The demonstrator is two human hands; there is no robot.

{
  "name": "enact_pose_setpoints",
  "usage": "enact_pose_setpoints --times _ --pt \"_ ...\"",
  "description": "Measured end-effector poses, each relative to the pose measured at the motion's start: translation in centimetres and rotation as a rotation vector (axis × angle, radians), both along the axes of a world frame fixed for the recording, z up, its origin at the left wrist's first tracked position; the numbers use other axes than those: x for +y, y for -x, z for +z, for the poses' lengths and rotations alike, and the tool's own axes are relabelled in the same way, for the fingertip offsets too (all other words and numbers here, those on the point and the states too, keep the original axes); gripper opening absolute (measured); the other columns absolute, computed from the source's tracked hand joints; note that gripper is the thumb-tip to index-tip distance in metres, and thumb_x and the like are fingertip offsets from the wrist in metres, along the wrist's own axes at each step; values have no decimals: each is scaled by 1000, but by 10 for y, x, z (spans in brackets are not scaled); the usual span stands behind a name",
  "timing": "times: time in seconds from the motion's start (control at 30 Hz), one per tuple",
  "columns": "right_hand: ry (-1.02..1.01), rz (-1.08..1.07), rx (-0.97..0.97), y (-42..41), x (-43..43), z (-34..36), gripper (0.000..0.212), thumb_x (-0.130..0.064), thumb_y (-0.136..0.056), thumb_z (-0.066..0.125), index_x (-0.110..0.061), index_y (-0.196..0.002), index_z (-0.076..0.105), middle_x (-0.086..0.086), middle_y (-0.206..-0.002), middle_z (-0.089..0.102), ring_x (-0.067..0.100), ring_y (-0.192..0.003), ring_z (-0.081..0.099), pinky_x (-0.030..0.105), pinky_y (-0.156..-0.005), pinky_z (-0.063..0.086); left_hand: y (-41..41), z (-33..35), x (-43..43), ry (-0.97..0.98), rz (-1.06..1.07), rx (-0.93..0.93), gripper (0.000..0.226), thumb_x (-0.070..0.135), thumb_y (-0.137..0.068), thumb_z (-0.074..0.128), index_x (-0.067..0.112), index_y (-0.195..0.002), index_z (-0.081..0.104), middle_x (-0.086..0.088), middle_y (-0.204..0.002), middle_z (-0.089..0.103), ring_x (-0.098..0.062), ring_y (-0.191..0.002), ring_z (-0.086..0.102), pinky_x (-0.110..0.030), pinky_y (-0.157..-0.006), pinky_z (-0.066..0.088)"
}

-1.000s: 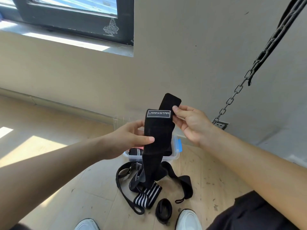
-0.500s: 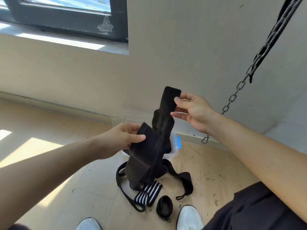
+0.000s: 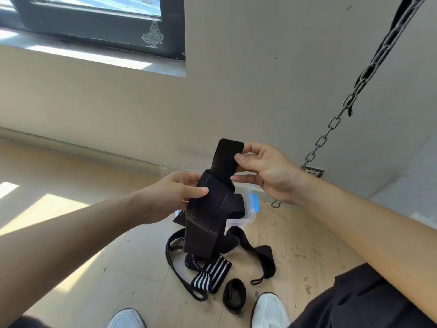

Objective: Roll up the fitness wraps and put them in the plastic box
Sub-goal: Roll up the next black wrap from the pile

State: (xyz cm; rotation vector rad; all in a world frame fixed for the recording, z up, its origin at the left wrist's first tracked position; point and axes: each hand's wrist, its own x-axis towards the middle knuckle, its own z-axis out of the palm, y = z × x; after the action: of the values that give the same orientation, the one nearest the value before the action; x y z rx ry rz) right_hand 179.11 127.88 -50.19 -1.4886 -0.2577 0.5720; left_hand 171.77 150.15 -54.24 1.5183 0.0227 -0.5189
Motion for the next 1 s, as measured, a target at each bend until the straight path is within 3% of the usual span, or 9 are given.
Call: enact_pose_setpoints --times 0.1,0.2,0.33,0.43,0.5,0.63,0.8,0.87,1.0 --pt "25 25 -29 2 0 -2 12 -4 -98 60 -9 -88 60 11 -74 53 22 -78 56 37 -81 62 -1 1 1 9 4 13 27 7 -103 52 7 -124 69 -11 -117 75 -24 -110 71 -36 -92 57" --pt "66 51 -87 3 1 -3 5 -4 -99 59 -3 -95 57 19 -85 42 32 -85 46 35 -80 61 -1 1 1 2 -5 16 27 7 -104 51 8 -125 69 -10 -116 75 -22 -108 71 -36 -92 55" --pt "143 111 -184 3 0 -7 10 -5 -99 60 5 -103 60 36 -92 59 31 -91 61 35 -83 60 -3 1 0 16 15 42 29 6 -105 49 6 -125 68 -9 -114 75 -19 -105 71 -32 -88 55" --pt "236 174 -298 6 -2 -6 5 -4 -98 62 0 -99 64 23 -95 74 20 -88 69 42 -93 58 -5 0 -1 60 92 91 29 5 -104 47 2 -124 68 -11 -111 75 -23 -103 70 -36 -90 54" --pt "278 211 -352 7 -4 -6 9 -3 -97 64 3 -103 66 18 -96 75 20 -90 70 44 -99 54 -5 1 -1 90 138 112 29 7 -105 45 -1 -120 68 -11 -104 74 -22 -94 71 -34 -82 56" --pt "338 264 -455 13 -3 -4 11 0 -93 67 -9 -96 74 7 -107 77 18 -103 73 37 -98 56 -6 3 -3 111 185 137 33 17 -106 45 -3 -120 67 -11 -99 73 -21 -85 72 -31 -72 58" --pt "450 283 -622 17 -2 -7 11 -4 -87 77 -12 -93 80 -6 -112 76 0 -105 69 14 -97 48 -4 4 -4 77 156 91 26 13 -104 52 -1 -117 70 -16 -105 75 -24 -93 72 -36 -85 59" --pt "482 291 -668 17 -3 -8 13 -5 -85 79 -16 -91 81 -8 -113 76 -3 -105 67 13 -98 46 -3 3 -4 53 137 71 26 4 -101 52 0 -121 69 -18 -112 75 -27 -100 72 -39 -93 56" --pt "556 328 -697 16 -3 -8 14 -12 -83 82 -22 -93 81 -13 -119 73 -4 -112 63 14 -104 42 -3 2 -4 25 136 61 28 2 -101 52 3 -125 68 -19 -117 74 -29 -106 72 -38 -94 57"
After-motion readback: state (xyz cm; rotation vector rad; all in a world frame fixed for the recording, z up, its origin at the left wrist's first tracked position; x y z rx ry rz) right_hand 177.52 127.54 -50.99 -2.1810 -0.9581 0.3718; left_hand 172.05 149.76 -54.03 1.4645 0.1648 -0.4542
